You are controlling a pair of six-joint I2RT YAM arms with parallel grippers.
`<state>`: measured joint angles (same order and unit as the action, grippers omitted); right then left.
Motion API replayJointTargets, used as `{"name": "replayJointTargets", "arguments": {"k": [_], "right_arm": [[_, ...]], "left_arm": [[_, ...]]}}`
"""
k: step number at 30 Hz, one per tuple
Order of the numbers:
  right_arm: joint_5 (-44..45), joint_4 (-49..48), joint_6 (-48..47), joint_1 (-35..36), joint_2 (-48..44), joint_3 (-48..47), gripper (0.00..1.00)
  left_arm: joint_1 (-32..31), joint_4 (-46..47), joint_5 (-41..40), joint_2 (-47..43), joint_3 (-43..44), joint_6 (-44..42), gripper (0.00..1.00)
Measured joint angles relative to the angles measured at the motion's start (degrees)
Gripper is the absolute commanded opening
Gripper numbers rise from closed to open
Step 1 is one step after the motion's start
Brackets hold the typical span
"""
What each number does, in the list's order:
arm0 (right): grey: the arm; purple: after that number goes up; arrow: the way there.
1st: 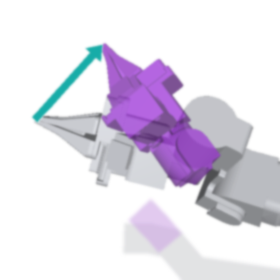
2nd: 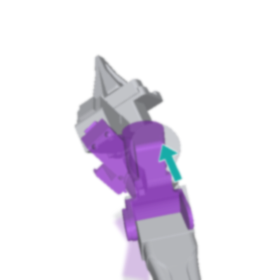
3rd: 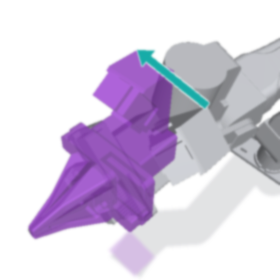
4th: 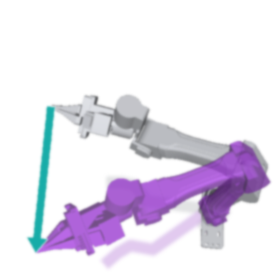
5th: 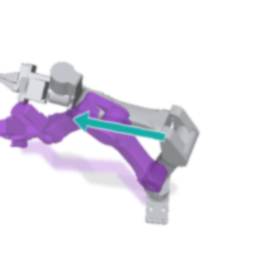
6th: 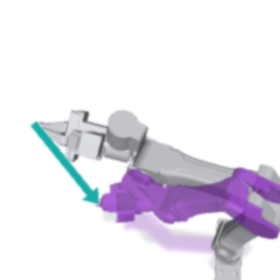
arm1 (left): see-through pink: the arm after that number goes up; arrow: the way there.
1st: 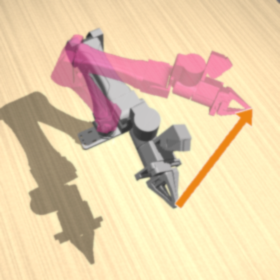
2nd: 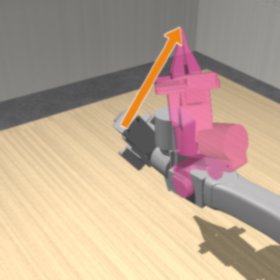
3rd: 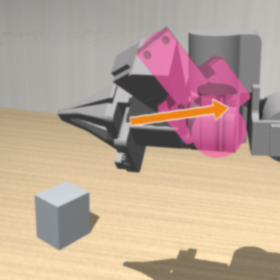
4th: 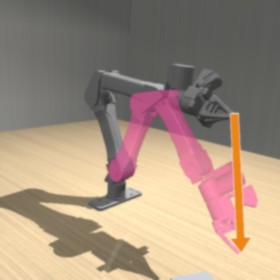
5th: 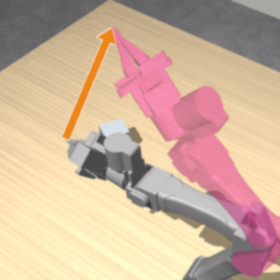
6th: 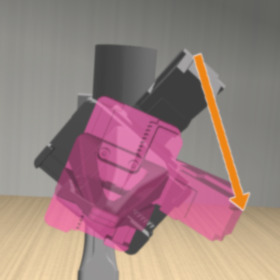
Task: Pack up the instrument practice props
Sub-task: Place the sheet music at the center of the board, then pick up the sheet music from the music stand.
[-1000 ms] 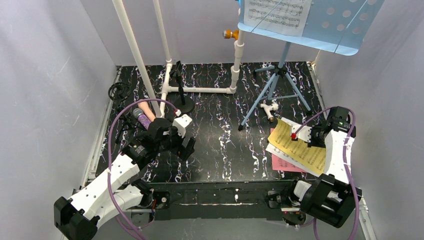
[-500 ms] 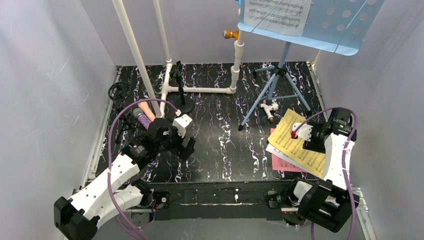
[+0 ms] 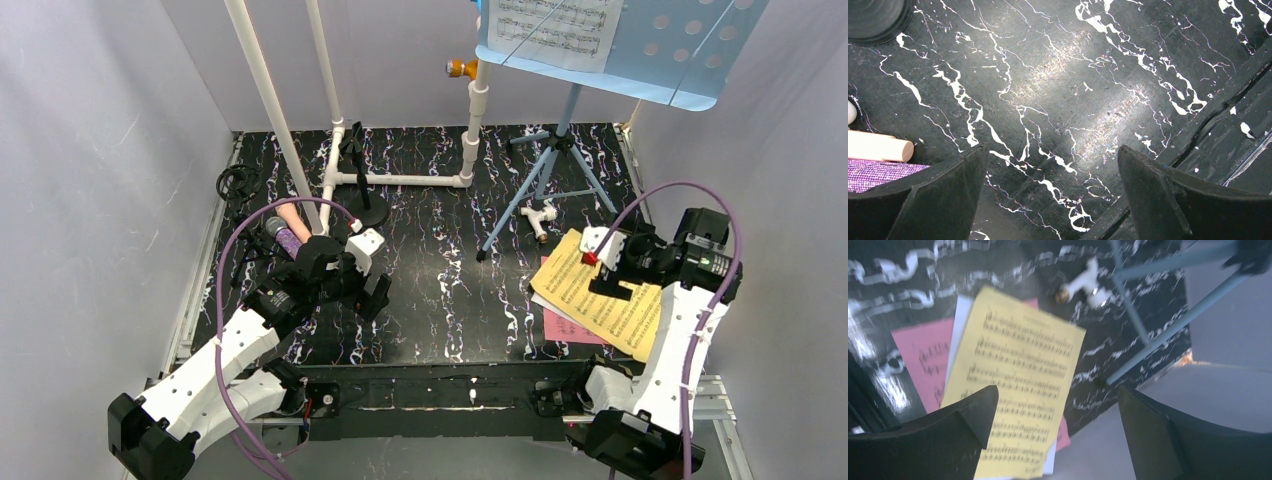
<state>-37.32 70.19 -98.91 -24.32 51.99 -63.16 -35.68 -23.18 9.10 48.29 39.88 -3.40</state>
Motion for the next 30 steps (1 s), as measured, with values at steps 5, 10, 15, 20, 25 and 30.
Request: {"name": "replayJointTargets", "arguments": {"k": [5, 10, 15, 20, 25, 30], "right_arm": [[-13.2, 4.6, 8.6, 0.1, 4.6, -12.5, 0.98], [-21.9, 2.3, 24.3, 2.1, 11.2, -24.0, 0.98], [-23.4, -15.1, 52.7, 8.7, 11.8, -25.6, 0.98], [-18.7, -29.2, 74.7, 18.4, 13.6, -29.7, 0.98], [-9.0, -32.5, 82.9, 27.5, 21.1, -41.2, 0.98], [0.1, -34.2, 87.6, 32.2, 24.2, -44.9, 0.98]], "left_arm": [[0.0, 0.0, 0.0, 0.0, 0.0, 0.0, 1.0], [0.0, 0.0, 0.0, 0.2, 0.0, 0.0, 1.0], [0.0, 0.0, 0.0, 0.3, 0.0, 0.0, 1.0], [0.0, 0.0, 0.0, 0.4, 0.0, 0.0, 1.0], [0.0, 0.0, 0.0, 0.7, 0.0, 0.0, 1.0], [0.0, 0.0, 0.0, 0.7, 0.0, 0.0, 1.0]]}}
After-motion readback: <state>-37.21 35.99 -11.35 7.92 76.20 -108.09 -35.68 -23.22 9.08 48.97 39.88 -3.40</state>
